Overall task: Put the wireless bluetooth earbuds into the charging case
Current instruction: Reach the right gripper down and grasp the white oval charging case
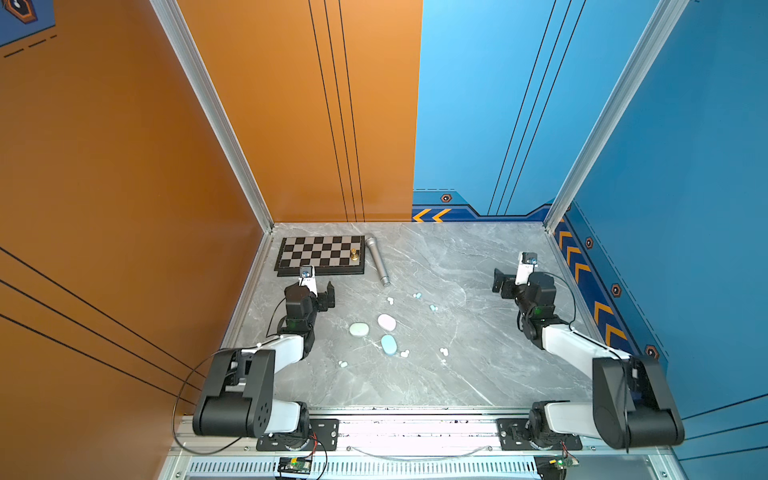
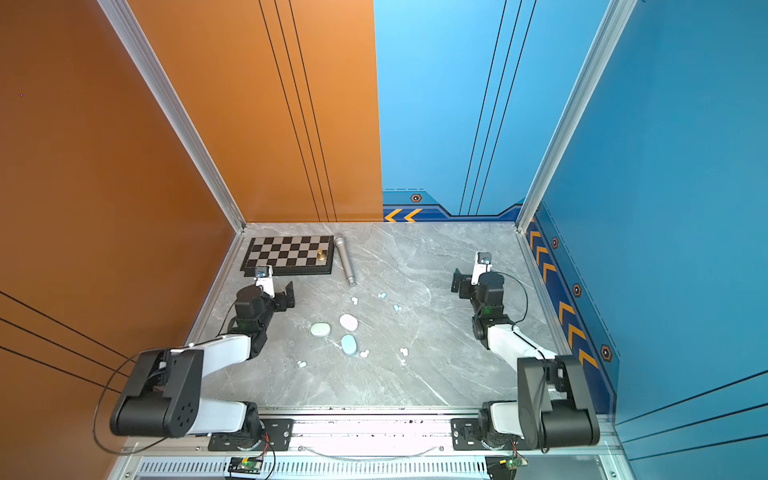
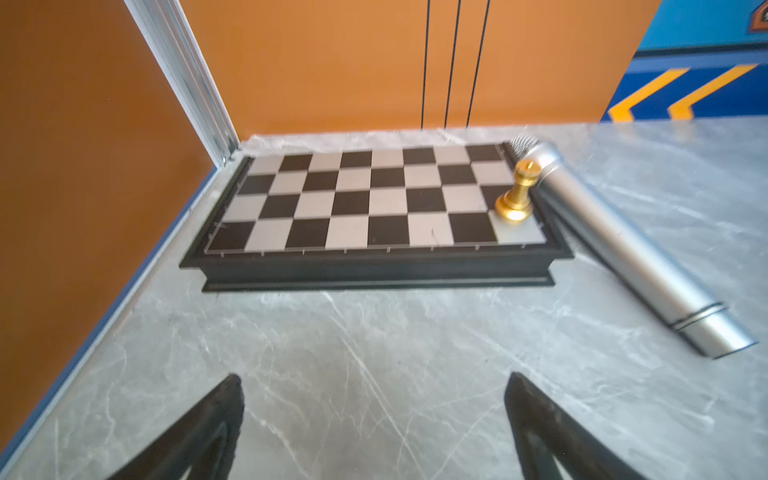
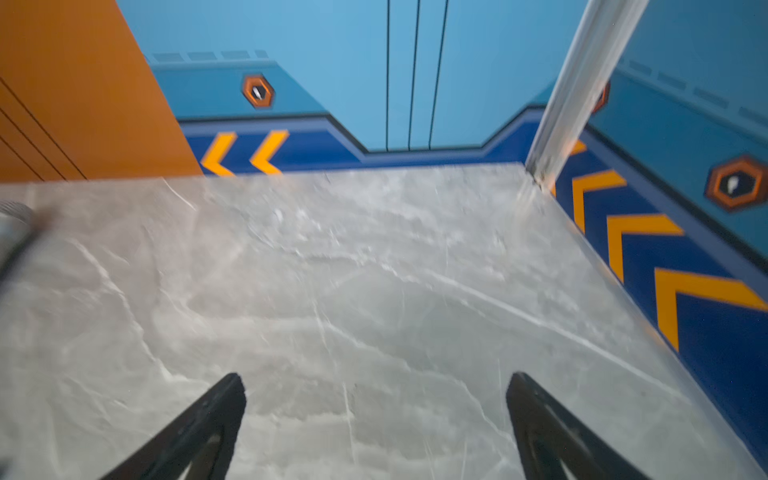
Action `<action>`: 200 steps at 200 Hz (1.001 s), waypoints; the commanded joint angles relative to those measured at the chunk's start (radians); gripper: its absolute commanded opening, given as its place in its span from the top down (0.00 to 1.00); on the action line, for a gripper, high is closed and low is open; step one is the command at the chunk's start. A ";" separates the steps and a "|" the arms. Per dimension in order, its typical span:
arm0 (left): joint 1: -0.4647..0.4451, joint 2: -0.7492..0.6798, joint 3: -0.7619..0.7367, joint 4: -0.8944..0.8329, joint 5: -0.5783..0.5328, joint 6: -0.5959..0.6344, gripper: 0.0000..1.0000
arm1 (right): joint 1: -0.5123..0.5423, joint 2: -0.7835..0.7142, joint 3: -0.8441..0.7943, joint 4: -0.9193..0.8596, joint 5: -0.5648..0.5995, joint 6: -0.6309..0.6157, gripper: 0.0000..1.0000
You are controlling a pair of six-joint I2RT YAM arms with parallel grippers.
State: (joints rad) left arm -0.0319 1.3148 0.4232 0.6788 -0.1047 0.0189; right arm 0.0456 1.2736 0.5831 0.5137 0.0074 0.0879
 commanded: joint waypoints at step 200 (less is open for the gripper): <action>-0.059 -0.362 0.328 -0.802 0.321 0.034 0.02 | 0.819 0.738 1.077 -1.326 -0.106 -0.060 0.07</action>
State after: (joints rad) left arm -0.0696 0.9810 0.7273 -0.0479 0.2173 -0.0208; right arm 0.8589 1.9804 1.6020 -0.7174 -0.1402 0.0761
